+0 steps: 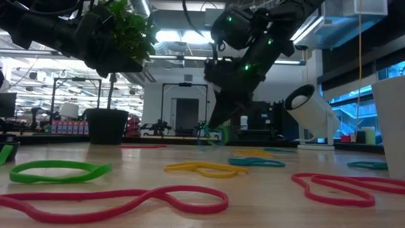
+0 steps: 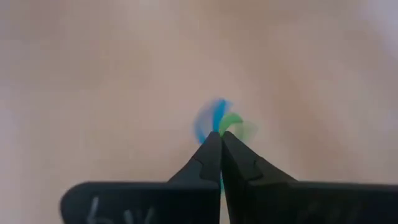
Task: Pick and place rubber bands into bin
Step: Put the green rubber band into the white bin
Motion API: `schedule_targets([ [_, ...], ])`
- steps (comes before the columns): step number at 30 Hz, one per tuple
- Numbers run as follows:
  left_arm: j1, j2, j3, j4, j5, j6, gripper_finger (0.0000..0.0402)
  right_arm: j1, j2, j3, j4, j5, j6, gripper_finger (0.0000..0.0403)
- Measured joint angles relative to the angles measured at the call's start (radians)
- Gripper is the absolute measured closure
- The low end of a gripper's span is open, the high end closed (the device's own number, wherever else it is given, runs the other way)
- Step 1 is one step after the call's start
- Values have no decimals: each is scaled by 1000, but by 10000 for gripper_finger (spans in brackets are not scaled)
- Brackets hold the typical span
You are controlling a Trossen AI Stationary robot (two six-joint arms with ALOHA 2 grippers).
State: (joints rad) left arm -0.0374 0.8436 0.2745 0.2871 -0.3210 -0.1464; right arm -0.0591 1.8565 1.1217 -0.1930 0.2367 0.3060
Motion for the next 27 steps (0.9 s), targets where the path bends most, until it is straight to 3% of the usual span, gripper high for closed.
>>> schedule_targets([
  [2, 0, 0, 0, 0, 0, 0, 399, -6, 0, 0, 0, 6, -7, 402],
  [6, 0, 0, 0, 0, 0, 0, 396, -4, 0, 0, 15, -268, -108, 402],
  [7, 0, 0, 0, 0, 0, 0, 396, -2, 0, 0, 20, -260, -99, 403],
  [11, 0, 0, 0, 0, 0, 0, 399, -12, 0, 0, -19, 4, -5, 403],
  [13, 0, 0, 0, 0, 0, -1, 400, -16, 0, 0, -18, -39, -34, 403],
  [15, 0, 0, 0, 0, 0, -7, 400, -12, 0, 0, -11, -180, -78, 403],
  [17, 0, 0, 0, 0, 0, -7, 399, -8, 0, 0, 4, -244, -81, 403],
  [27, 0, 0, 0, 0, 0, -16, 400, -3, 6, 0, 1, -198, -53, 396],
])
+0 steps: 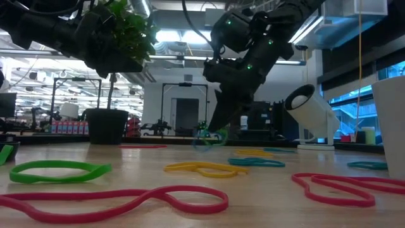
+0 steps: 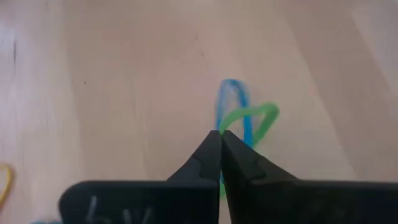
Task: Pick and place rubber bands into bin
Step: Put the green rubber band into the white bin
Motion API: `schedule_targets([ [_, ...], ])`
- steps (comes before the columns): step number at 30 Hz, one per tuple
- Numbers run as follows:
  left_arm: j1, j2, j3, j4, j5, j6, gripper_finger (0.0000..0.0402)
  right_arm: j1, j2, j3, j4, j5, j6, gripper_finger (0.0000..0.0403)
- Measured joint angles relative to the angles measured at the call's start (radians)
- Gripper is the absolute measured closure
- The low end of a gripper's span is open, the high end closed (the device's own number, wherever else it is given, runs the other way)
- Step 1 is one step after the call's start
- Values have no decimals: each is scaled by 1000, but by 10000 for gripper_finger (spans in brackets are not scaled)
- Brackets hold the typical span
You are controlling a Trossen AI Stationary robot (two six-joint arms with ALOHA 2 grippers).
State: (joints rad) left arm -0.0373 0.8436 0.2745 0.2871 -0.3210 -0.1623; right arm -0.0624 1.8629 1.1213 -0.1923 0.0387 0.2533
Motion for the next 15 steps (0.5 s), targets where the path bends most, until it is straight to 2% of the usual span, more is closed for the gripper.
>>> schedule_targets([
  [6, 0, 0, 0, 0, 0, 0, 396, -1, 0, 0, 5, 5, 0, 372],
  [15, 0, 0, 0, 0, 0, 0, 399, -1, 0, 0, 18, 34, 4, 368],
])
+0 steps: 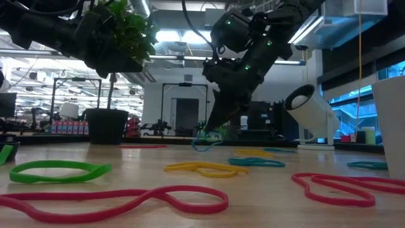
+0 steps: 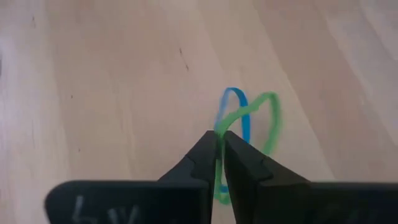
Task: Pick and place rubber bands into bin
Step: Put the green rubber band into the white bin
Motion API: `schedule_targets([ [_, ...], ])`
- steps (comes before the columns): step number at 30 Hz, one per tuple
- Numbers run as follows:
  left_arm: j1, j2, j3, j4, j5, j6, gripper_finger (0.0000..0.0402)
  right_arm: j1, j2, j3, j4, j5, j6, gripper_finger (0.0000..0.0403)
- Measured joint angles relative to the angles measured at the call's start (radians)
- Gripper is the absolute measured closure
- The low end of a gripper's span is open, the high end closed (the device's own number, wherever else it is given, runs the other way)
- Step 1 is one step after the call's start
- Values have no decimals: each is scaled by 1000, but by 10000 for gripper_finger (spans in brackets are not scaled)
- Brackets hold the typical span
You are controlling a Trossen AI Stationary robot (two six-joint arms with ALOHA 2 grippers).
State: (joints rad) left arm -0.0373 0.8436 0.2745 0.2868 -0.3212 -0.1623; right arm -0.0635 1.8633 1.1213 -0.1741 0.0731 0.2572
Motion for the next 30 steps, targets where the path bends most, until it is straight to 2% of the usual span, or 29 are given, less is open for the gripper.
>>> schedule_targets([
  [8, 0, 0, 0, -1, 0, 0, 400, 0, 93, 1, 4, -1, 23, 367],
  [11, 0, 0, 0, -3, 0, 0, 400, -3, 117, 3, 21, 27, 26, 367],
  [15, 0, 0, 0, -6, 0, 0, 396, -13, 117, 3, 22, 34, 26, 370],
  [21, 0, 0, 0, -7, 0, 0, 400, -19, 111, 1, 37, 49, -4, 397],
  [30, 0, 0, -3, -11, 0, 0, 397, -19, 100, -1, 30, 53, -4, 399],
])
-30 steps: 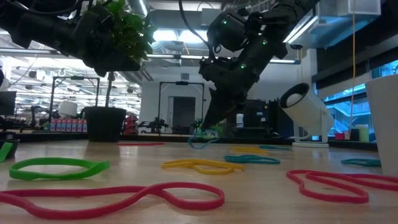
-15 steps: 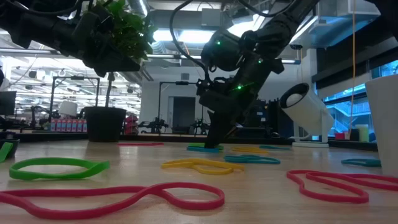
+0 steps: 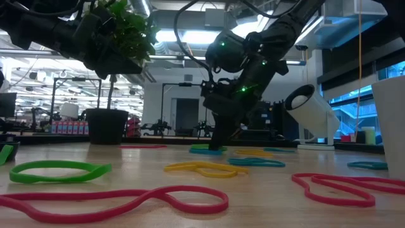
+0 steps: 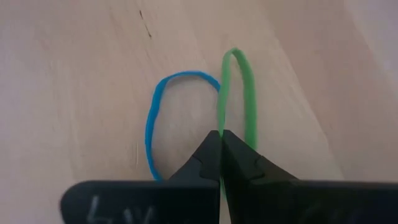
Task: Pick and place rubber bands into bin
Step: Put the green rubber band into the white bin
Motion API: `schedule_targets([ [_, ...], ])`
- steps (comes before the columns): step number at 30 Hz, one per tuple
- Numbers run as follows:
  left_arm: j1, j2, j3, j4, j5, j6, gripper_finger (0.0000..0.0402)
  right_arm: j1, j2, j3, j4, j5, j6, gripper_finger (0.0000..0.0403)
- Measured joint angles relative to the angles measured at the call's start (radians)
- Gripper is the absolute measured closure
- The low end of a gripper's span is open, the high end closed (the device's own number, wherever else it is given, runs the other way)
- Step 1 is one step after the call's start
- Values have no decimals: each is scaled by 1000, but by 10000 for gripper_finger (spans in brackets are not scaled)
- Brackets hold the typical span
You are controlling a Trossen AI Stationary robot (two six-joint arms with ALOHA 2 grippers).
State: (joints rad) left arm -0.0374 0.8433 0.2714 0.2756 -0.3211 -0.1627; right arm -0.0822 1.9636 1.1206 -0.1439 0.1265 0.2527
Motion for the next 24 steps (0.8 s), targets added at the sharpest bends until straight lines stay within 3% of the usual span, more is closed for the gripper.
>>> schedule_targets([
  [14, 0, 0, -1, 1, 0, 0, 400, 16, -213, 0, -173, -4, 0, 401],
  [18, 0, 0, -1, 9, 0, 0, 399, 30, -204, 0, -155, -53, 4, 401],
  [24, 0, 0, -1, 13, 0, 0, 398, 58, -87, 1, -43, -152, 3, 400],
])
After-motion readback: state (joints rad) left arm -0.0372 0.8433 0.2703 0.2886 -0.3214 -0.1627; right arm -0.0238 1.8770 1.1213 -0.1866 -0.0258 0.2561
